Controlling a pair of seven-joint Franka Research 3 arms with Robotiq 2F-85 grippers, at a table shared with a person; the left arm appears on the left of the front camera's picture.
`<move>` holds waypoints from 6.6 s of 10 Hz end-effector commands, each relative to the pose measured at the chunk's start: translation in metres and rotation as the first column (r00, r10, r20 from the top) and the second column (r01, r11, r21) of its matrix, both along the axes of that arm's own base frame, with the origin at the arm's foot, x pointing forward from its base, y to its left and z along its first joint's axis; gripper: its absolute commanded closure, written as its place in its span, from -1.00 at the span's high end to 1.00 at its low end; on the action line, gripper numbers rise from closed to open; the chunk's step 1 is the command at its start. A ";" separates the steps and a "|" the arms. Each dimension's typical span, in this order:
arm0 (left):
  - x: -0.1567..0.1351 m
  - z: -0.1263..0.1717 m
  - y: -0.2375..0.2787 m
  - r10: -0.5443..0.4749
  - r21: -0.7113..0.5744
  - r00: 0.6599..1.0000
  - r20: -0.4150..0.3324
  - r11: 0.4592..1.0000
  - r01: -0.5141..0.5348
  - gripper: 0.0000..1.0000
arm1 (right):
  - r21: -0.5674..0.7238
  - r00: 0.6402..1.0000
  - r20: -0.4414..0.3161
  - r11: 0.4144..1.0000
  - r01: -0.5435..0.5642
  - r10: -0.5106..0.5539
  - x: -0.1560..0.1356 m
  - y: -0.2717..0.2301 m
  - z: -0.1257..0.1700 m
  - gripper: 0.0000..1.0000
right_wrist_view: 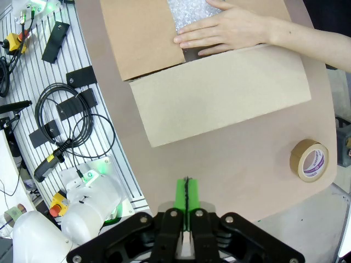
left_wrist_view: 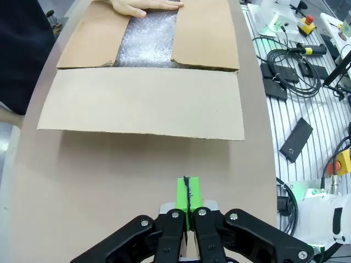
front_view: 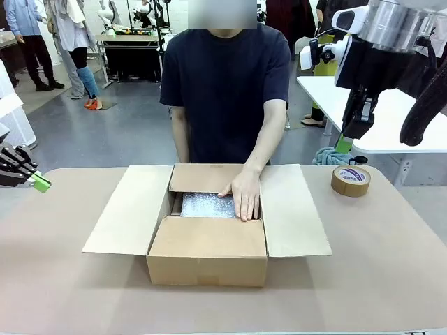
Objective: Wrap the clocks to prevent damage.
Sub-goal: Push the right (or left) flap of the Package Box to close it, then push the left (or right) flap of the Package Box to close it.
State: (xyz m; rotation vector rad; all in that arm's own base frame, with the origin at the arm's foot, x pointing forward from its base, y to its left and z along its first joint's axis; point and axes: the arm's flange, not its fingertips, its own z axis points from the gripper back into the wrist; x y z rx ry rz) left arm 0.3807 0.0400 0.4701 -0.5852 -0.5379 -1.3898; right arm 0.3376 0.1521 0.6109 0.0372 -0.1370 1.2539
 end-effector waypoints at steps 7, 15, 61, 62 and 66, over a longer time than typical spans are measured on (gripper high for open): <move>0.064 -0.116 -0.004 -0.046 -0.195 0.999 0.015 0.980 0.048 -0.99 | 0.007 1.000 -0.002 1.000 0.014 -0.014 -0.001 0.001 0.001 -0.98; 0.072 -0.152 -0.061 -0.053 -0.318 0.998 0.045 0.946 0.064 -0.99 | 0.007 1.000 -0.002 1.000 0.014 -0.014 -0.001 0.001 0.001 -0.98; 0.097 -0.167 -0.183 -0.082 -0.475 0.994 0.068 0.874 0.104 -0.99 | 0.347 0.896 0.184 0.826 -0.444 0.404 0.014 -0.059 -0.024 -0.98; 0.097 -0.167 -0.183 -0.082 -0.475 0.994 0.068 0.874 0.104 -0.99 | 0.444 0.913 0.230 0.798 -0.407 0.338 0.024 -0.082 -0.037 -0.98; 0.097 -0.167 -0.183 -0.082 -0.475 0.994 0.068 0.874 0.104 -0.99 | 0.540 0.964 0.214 0.804 -0.251 0.157 0.037 -0.141 -0.133 -0.98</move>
